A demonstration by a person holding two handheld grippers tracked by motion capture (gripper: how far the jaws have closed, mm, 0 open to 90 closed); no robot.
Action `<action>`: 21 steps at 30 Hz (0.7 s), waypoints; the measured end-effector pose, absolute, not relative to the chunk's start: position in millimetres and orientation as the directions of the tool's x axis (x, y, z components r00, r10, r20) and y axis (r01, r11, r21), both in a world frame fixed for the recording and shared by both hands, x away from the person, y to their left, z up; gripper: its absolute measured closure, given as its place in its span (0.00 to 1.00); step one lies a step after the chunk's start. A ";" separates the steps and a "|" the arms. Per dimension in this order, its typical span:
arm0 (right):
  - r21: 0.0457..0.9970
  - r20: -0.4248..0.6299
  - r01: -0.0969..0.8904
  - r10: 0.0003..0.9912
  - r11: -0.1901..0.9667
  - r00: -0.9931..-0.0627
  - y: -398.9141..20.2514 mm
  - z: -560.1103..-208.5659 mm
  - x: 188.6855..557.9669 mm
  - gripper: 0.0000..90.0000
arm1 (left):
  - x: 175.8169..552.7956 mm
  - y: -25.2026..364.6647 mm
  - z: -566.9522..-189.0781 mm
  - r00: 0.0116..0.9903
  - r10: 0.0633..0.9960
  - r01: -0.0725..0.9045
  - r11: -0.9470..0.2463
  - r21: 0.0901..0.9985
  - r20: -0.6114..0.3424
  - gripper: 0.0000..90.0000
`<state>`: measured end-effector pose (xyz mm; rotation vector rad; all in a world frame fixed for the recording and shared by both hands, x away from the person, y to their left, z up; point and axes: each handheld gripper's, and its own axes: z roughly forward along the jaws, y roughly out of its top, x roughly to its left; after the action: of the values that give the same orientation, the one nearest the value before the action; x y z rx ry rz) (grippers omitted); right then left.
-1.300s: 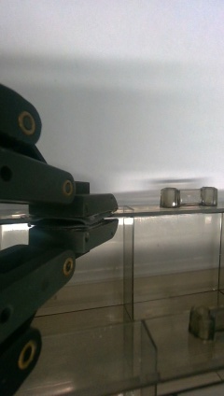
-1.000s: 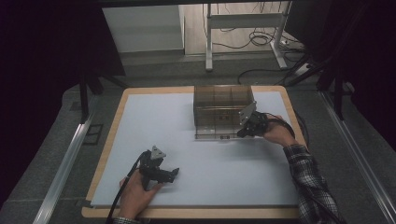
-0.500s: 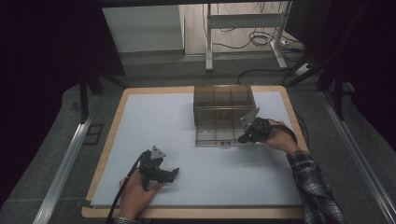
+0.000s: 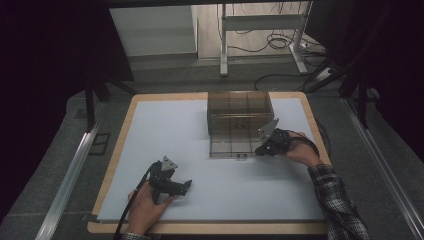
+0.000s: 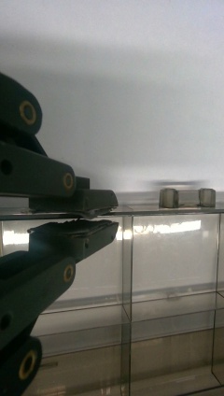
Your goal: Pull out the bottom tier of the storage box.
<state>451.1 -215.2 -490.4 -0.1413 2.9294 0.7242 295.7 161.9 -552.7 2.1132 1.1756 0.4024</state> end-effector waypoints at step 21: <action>0.496 -0.164 -0.094 -0.014 0.863 -0.986 -213.4 -485.6 440.8 0.76 | 295.7 161.9 -552.7 0.545 0.837 0.628 -0.364 0.688 -0.055 0.00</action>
<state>440.8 -213.4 -485.6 -0.0842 2.8821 0.7785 295.7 161.9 -552.7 2.1133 1.1756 0.4024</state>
